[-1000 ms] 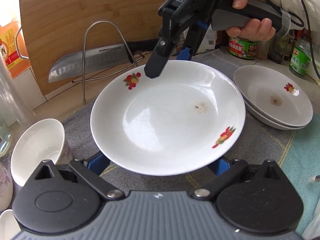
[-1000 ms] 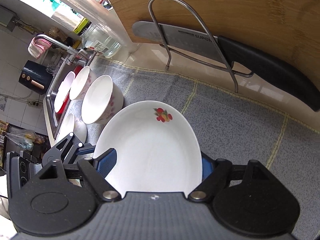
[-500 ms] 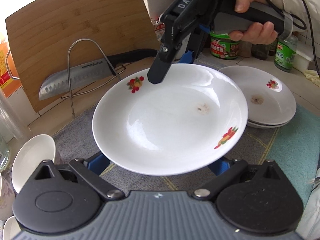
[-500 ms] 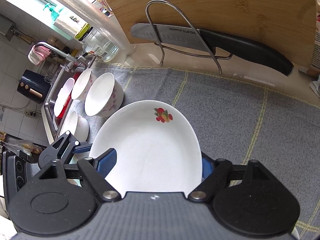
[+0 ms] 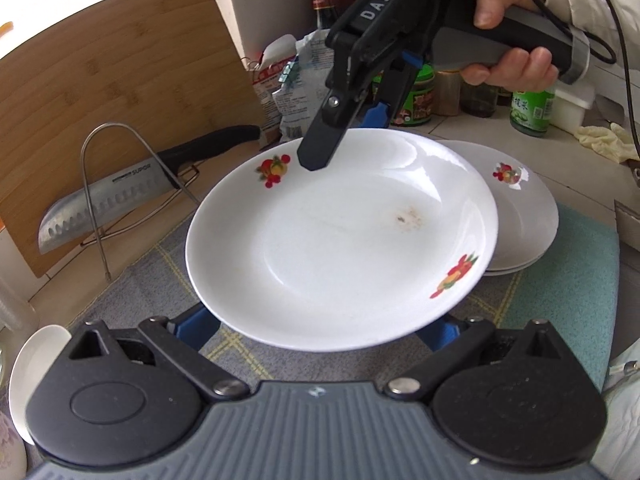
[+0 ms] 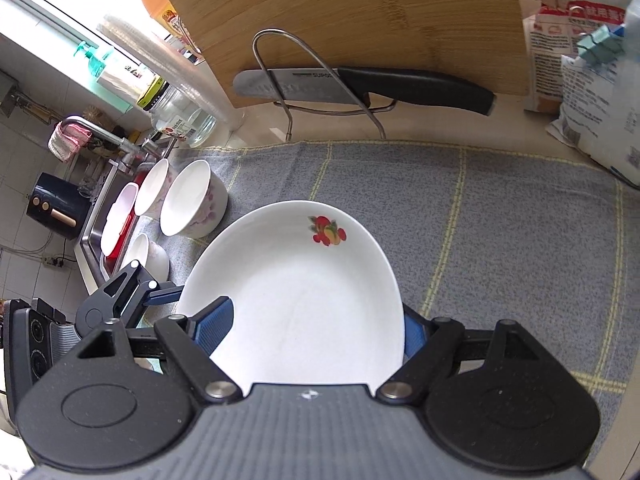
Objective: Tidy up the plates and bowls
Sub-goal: 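Lift the plate with both grippers and carry it toward the plate stack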
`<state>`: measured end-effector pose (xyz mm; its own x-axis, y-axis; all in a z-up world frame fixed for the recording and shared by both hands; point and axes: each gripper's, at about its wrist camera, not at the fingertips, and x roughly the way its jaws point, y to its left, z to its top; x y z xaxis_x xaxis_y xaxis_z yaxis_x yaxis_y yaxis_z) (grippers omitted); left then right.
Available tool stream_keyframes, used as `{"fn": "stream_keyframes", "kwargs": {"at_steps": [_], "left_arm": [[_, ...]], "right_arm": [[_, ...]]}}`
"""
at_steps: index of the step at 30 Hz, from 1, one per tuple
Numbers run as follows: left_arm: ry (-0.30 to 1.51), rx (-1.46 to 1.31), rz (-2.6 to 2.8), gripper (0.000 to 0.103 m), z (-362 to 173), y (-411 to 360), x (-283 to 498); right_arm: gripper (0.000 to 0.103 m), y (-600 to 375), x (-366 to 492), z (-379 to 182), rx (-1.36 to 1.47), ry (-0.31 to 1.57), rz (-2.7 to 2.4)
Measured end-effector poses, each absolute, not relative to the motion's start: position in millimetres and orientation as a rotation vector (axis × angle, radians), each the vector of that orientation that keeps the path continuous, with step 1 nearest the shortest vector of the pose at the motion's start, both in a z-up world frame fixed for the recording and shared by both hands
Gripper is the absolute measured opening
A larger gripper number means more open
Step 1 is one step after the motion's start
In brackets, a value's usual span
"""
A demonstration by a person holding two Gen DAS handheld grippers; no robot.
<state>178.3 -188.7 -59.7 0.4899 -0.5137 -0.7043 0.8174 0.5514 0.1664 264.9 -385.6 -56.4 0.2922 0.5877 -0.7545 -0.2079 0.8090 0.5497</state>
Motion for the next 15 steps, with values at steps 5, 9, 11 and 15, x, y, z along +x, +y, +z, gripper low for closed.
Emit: {"fn": "stream_keyframes", "kwargs": {"at_steps": [5,9,11,15], "left_arm": [[0.634,0.554,-0.907,0.101,-58.9,-206.6,174.6],[0.626,0.567,-0.948,0.101,-58.6,-221.5,171.7],[0.623,0.574,-0.967,0.101,-59.0,-227.9,169.7],[0.619,0.589,-1.006,0.101,-60.7,-239.9,165.3]], "right_arm": [[0.088,-407.8,247.8,-54.5,0.415,1.141,0.496],[0.088,-424.8,232.6,-52.4,0.439,1.123,0.458],[0.088,-433.9,224.5,-51.7,0.453,1.113,0.439],[0.088,-449.5,209.6,-52.1,0.478,1.101,0.402]]}}
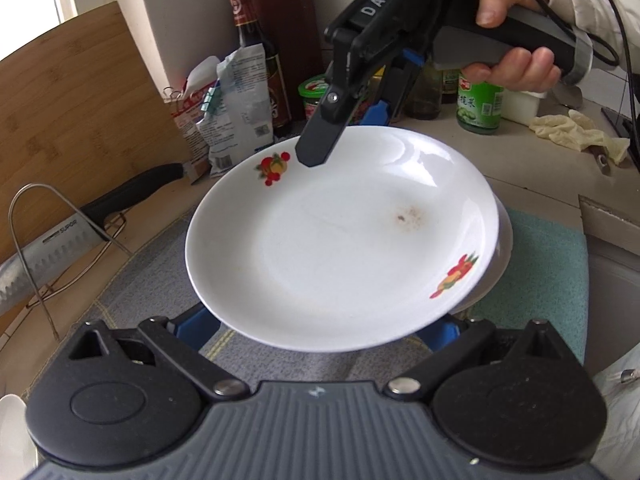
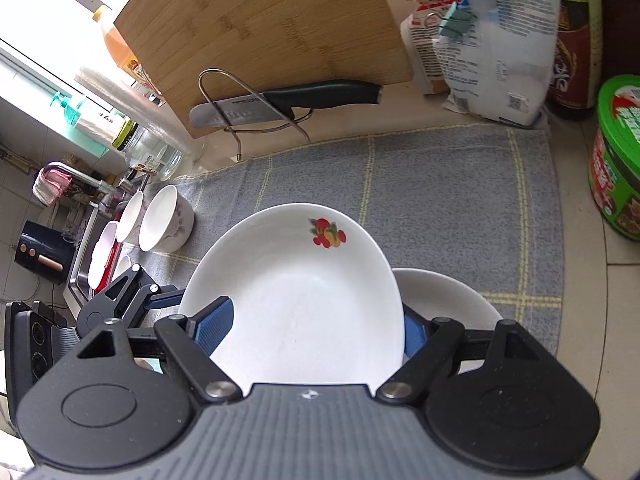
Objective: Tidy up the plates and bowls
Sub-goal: 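Lift the plate with both grippers and carry it toward the plate stack, then lower the held plate onto the stacked plates with both grippers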
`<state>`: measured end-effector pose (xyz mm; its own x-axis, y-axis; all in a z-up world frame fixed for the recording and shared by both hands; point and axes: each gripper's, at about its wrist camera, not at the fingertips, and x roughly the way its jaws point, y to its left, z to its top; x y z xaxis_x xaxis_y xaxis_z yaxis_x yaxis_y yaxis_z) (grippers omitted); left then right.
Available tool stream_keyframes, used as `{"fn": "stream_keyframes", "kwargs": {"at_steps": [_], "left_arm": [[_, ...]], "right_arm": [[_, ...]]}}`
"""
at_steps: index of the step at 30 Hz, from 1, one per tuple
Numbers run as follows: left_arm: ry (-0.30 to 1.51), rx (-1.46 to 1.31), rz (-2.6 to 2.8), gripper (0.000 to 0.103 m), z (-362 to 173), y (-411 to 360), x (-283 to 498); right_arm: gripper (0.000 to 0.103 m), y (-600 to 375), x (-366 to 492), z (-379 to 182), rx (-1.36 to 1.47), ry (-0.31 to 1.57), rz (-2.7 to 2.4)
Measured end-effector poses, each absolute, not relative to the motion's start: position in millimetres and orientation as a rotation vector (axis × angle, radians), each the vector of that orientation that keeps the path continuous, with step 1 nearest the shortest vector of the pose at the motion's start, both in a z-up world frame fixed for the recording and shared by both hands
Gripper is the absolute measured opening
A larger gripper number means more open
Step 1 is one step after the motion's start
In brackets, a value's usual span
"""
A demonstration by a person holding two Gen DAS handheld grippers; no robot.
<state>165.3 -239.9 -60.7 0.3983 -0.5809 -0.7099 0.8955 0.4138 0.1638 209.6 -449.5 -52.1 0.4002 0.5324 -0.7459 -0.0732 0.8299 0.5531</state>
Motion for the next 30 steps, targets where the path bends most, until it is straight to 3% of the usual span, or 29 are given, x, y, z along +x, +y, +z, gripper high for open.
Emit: {"fn": "stream_keyframes", "kwargs": {"at_steps": [30], "left_arm": [[0.642,0.632,-1.133,0.101,-73.6,-276.9,161.0]], "right_arm": [[0.088,-494.5,163.4,-77.7,0.565,1.086,0.263]]}}
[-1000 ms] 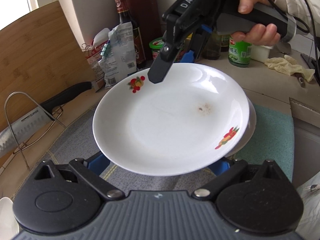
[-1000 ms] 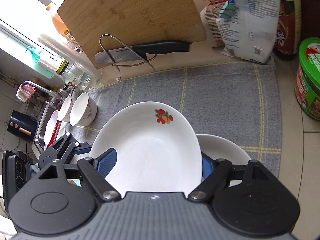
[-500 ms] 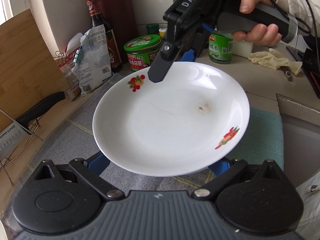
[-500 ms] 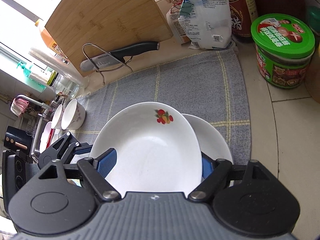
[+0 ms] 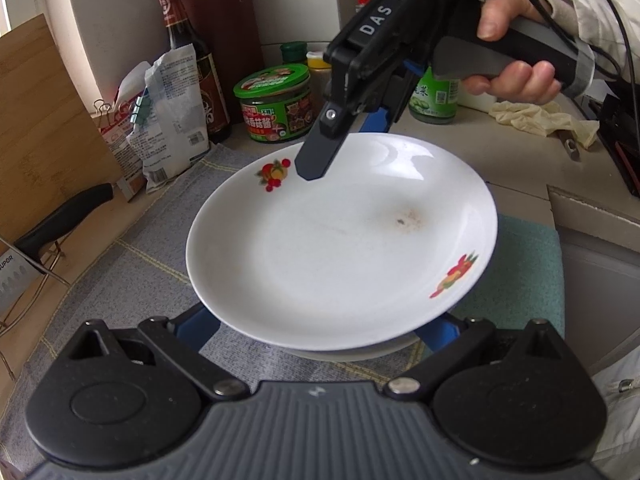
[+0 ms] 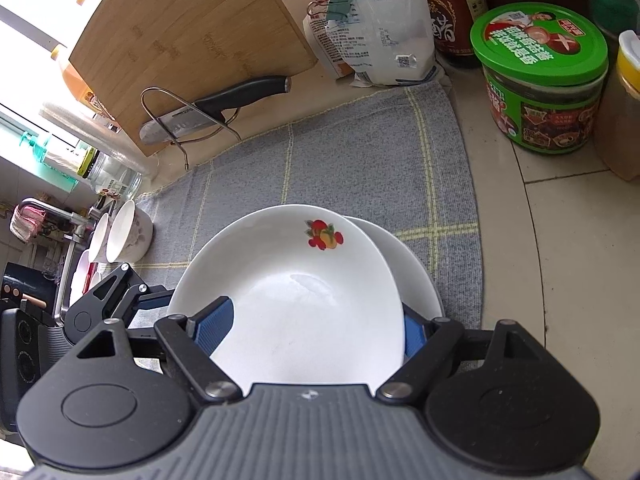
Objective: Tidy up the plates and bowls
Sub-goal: 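Lower the held plate onto the stacked plates with both grippers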
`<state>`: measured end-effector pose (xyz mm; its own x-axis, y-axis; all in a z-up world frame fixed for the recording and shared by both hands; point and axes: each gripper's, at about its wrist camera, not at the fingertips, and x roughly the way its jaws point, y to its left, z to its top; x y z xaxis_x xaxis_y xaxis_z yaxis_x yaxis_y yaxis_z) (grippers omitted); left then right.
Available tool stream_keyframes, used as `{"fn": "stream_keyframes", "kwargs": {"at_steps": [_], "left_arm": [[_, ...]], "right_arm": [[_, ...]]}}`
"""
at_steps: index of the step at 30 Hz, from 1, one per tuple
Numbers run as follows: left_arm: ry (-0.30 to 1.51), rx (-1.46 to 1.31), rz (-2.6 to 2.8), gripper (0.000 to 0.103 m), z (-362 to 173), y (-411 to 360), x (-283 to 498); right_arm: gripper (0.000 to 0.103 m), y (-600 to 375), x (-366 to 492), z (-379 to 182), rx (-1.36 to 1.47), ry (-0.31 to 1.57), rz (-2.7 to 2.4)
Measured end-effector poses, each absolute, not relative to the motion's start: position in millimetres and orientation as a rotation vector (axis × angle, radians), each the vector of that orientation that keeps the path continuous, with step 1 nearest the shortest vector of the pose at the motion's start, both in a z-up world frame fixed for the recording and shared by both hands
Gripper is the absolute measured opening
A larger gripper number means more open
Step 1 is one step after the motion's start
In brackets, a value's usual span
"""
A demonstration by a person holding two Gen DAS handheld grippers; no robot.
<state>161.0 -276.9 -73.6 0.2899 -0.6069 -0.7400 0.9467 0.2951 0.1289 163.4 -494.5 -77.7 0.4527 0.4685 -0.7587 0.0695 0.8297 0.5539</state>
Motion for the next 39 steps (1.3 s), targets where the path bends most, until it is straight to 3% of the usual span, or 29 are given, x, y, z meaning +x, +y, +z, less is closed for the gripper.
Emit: {"fn": "stream_keyframes", "kwargs": {"at_steps": [39], "left_arm": [[0.803,0.614,-1.174,0.103,-72.1,-286.2,174.1]], "right_arm": [[0.088,-500.3,157.4,-94.9,0.597,1.129,0.244]]}}
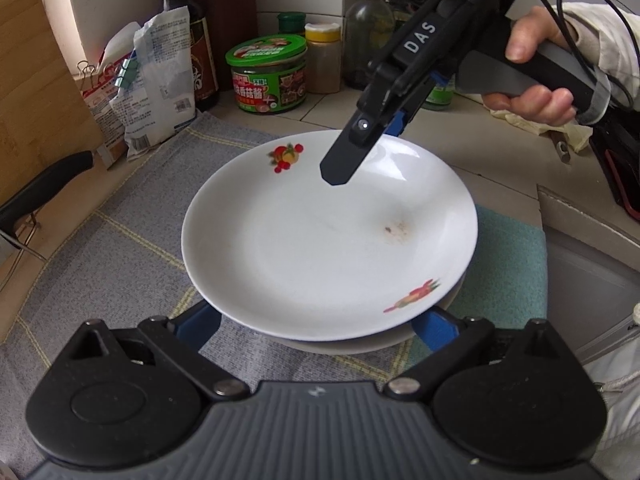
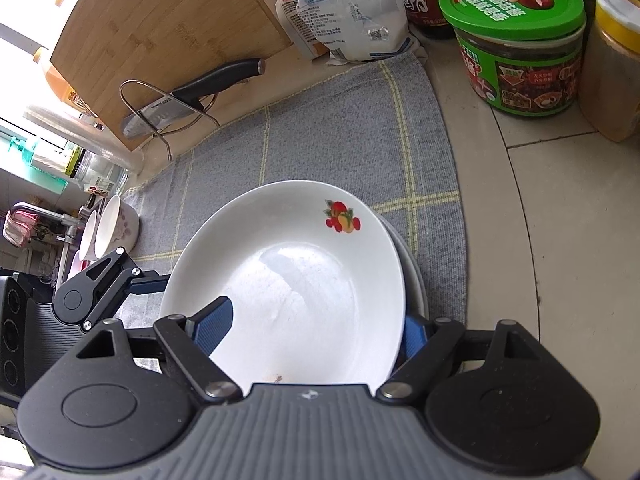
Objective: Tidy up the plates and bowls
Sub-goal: 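Lower the held plate onto the stacked plates with both grippers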
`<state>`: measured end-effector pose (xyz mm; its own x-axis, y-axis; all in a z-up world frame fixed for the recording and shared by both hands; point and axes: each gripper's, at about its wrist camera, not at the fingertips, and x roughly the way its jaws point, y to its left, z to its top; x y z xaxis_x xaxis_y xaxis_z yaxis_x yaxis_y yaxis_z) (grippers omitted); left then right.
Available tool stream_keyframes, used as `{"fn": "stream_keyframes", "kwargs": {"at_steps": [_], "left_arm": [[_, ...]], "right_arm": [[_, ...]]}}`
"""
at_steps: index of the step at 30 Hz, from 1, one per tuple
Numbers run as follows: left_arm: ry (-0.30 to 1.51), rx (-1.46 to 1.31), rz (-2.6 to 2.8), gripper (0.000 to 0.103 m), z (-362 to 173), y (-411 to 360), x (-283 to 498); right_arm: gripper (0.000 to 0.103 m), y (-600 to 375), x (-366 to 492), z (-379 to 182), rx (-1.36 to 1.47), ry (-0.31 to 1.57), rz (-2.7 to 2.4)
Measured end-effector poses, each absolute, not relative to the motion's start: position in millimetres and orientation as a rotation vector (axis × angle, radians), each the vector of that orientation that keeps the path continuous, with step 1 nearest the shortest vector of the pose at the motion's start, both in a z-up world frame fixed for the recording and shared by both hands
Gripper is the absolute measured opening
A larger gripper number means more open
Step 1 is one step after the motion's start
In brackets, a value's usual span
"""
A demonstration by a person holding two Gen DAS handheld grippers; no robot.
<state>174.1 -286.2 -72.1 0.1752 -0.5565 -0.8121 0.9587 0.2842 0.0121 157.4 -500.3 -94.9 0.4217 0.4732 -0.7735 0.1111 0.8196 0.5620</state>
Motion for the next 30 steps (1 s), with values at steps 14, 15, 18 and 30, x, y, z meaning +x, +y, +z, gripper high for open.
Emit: {"fn": "stream_keyframes", "kwargs": {"at_steps": [14,15,18,30], "left_arm": [[0.774,0.676,-1.192,0.103,-74.1,-283.3,163.9],[0.773,0.677,-1.192,0.103,-74.2,-283.3,163.8],[0.766,0.691,-1.191,0.103,-74.9,-284.2,163.5],[0.644,0.763,-1.236,0.102,-73.2,-290.3,145.8]], "right_arm": [[0.089,-499.8,154.5,-94.2,0.601,1.131,0.229],[0.089,-499.4,154.5,-94.0,0.6,1.133,0.228],[0.089,-498.3,153.0,-93.3,0.598,1.136,0.225],[0.089,-498.5,147.2,-87.3,0.575,1.129,0.211]]}}
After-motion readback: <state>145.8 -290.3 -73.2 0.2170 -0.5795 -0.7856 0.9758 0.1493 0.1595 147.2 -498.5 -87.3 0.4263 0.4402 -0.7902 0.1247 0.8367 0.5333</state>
